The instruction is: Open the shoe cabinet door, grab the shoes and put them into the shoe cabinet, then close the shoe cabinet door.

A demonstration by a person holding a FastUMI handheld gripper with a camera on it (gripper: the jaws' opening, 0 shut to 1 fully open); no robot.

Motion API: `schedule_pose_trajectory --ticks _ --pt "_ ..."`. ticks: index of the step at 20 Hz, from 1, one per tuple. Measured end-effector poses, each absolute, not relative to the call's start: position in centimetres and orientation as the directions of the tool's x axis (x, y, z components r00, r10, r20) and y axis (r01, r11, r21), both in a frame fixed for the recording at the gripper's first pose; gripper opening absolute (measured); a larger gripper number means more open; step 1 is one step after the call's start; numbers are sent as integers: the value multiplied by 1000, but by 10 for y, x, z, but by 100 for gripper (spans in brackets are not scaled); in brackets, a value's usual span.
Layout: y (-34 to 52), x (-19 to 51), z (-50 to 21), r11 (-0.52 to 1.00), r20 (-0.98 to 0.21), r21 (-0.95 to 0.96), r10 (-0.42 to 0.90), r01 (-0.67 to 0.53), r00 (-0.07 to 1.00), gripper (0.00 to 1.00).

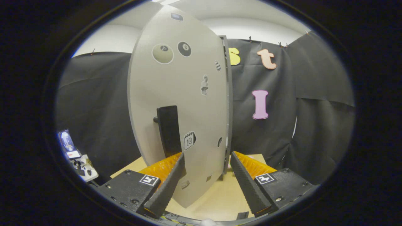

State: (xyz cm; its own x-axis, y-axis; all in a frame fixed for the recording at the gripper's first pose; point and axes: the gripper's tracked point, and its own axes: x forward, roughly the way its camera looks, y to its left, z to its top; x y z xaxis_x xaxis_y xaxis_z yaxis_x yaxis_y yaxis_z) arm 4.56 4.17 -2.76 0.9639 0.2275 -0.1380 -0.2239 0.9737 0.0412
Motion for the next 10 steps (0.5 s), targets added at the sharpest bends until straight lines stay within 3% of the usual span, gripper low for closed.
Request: schedule_pose_trajectory --ticks 10 --pt "166 115 -36 956 -133 42 292 -289 947 100"
